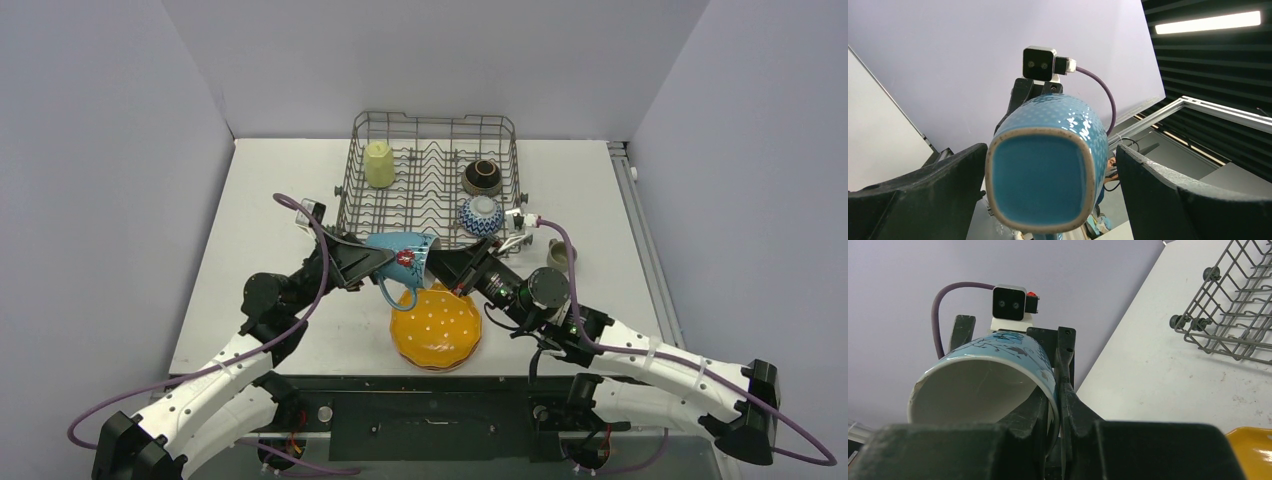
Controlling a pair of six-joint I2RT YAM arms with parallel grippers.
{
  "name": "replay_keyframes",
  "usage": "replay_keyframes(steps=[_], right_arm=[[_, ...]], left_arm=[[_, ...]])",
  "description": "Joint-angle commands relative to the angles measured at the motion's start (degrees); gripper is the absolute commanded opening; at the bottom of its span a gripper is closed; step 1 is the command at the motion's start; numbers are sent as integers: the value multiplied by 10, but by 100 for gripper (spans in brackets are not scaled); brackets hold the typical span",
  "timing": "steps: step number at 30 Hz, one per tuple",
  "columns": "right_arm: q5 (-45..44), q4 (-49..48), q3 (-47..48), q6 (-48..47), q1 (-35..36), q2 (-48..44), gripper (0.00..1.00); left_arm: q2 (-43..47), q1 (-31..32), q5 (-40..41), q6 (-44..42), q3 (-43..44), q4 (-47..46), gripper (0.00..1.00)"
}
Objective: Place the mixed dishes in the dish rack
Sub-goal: Turn the cup upside down in the dish rack.
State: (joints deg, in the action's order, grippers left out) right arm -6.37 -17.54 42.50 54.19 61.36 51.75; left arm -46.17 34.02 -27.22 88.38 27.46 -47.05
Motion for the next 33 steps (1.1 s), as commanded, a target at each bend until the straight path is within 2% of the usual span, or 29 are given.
replay_keyframes(steps=[1,12,18,19,26,33], right_arm=[[-25,-98,17,3,9,1,0],[-50,-114,4,17,19,13,0],[-56,-114,6,18,22,22,0],[-57,-113,7,17,23,24,0],[-64,-107,10,8,29,28,0],[-77,-88,11,-5,32,24,0]], left_arm=[[8,-2,1,3,5,-45,96],[12,-2,-2,3,9,-58,96],[11,-2,-7,0,10,-61,100],[11,-2,-8,-1,10,-61,96],[8,-2,-11,-1,9,-67,88],[4,-2,-13,-1,9,-73,71]])
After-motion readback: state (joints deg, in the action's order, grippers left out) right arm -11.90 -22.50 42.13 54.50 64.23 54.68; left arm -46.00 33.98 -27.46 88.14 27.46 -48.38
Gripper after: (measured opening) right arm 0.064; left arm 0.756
